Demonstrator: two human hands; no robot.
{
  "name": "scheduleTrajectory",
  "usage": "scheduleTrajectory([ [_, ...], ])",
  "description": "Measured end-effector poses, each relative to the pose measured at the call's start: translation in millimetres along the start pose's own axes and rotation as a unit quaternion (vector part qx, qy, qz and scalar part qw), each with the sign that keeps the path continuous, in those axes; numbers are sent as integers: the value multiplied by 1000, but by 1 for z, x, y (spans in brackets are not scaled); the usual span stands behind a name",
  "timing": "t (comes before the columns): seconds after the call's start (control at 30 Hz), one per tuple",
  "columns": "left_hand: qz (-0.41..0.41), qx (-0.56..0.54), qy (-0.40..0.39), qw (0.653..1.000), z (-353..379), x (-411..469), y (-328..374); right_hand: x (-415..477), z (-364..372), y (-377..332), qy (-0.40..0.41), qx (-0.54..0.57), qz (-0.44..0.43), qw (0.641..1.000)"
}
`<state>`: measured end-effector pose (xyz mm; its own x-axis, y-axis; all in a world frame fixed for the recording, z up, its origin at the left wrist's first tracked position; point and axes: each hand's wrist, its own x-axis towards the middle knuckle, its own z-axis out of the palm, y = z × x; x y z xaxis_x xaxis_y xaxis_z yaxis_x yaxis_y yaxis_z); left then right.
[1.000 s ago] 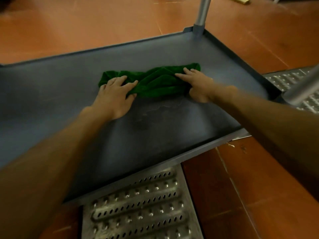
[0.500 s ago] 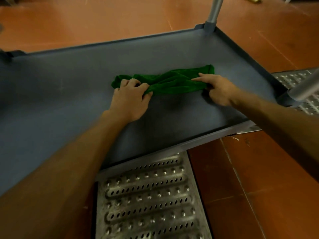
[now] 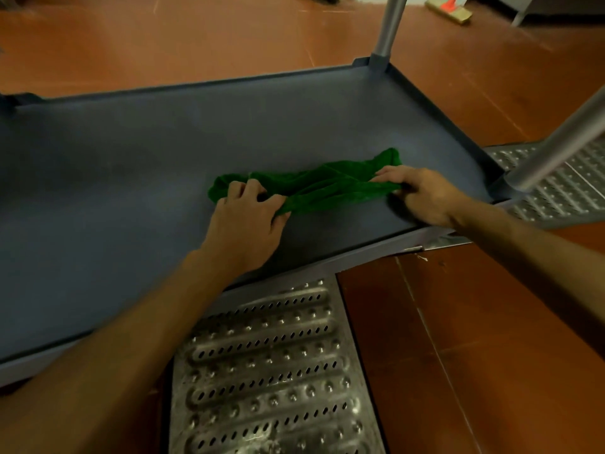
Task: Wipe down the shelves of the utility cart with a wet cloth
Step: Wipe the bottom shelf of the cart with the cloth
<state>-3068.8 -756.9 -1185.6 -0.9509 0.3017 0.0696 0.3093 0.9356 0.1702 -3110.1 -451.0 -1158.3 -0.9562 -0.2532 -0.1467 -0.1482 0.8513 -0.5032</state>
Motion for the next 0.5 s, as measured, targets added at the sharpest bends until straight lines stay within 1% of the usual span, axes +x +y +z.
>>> scheduleTrajectory([
  [0.13,8,-8,-5,1000,-2,-13,11,-17,2,5,16,32,20,999],
  [0.17,13,-11,-4,1000,-2,-17,14,-23,2,5,25,26,17,999],
  [0.3,27,-19,-5,999,-1,-30,21,-45,9,5,62,-64,-10,996],
  [0.5,28,-32,-2,999,-2,-42,31,-60,12,2,71,-81,26,994],
])
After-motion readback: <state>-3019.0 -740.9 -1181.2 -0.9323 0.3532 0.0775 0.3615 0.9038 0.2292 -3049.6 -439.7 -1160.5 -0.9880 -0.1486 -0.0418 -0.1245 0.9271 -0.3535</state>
